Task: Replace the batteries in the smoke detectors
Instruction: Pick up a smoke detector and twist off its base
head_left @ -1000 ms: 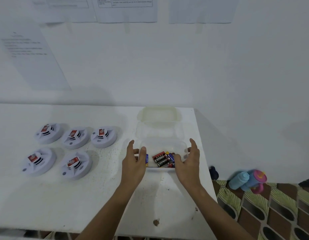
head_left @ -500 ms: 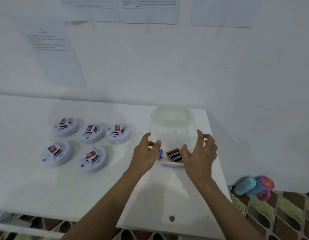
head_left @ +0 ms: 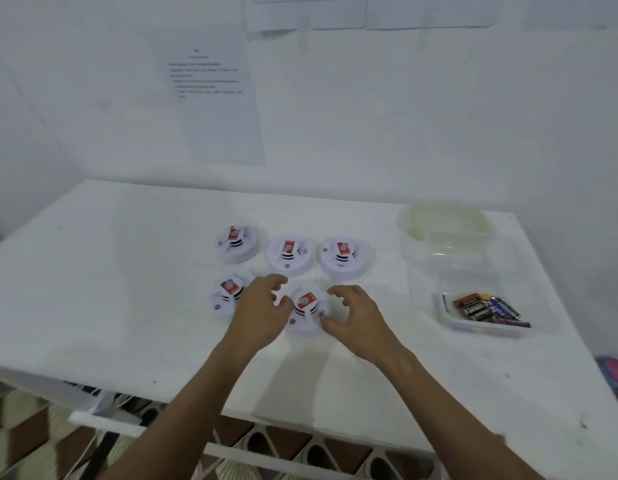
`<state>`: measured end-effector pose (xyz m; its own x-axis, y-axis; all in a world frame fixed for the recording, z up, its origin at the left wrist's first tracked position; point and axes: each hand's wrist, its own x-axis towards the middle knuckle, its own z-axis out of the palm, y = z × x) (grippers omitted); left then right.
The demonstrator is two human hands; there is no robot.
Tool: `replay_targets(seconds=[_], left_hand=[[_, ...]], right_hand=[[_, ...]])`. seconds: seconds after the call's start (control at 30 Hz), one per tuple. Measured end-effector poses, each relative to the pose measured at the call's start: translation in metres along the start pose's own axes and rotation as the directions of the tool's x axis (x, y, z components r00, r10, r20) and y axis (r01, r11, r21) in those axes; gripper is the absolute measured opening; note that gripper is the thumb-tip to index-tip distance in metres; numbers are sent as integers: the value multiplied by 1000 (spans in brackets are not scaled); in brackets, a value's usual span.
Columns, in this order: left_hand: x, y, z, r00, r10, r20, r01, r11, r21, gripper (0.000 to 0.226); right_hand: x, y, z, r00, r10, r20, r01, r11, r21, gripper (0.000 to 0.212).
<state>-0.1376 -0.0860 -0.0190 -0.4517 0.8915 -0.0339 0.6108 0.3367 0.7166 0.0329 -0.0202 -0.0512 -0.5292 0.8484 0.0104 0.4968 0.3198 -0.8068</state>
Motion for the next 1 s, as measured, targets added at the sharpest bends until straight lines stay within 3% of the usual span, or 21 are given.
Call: replay_targets(seconds=[0.33, 0.43, 0.5, 0.6, 0.77, 0.87, 1.0], left_hand=[[-2, -30, 9, 989, -53, 139, 63, 996, -67, 45], [-2, -32, 9, 986, -106, 131, 126, 980, -152, 54], [-2, -33, 9, 988, -112, 110, 131, 975, -180, 55], [-3, -30, 11, 992, -96, 80, 114, 955, -274, 52], [-5, 2, 6, 994, -43, 96, 91, 807, -584, 35], [-7, 25, 3, 993, 69, 91, -3, 816, -578, 30], [-8, 45, 8, 979, 150, 139, -52, 841, -539, 33]], right_hand=[[19, -9, 36, 1000, -8, 23, 10, 993, -118, 74], [28, -13, 28, 973, -70, 220, 129, 955, -267, 91], [36, -13, 19, 940, -35, 339, 165, 918, -362, 104], [42, -3, 9, 929, -52, 366, 208, 892, -402, 105], [23, -9, -28, 970, -29, 242, 44, 997, -57, 101], [9, -10, -47, 969, 23, 244, -71, 979, 189, 91], [1, -3, -69, 966, 29, 257, -110, 947, 303, 85]])
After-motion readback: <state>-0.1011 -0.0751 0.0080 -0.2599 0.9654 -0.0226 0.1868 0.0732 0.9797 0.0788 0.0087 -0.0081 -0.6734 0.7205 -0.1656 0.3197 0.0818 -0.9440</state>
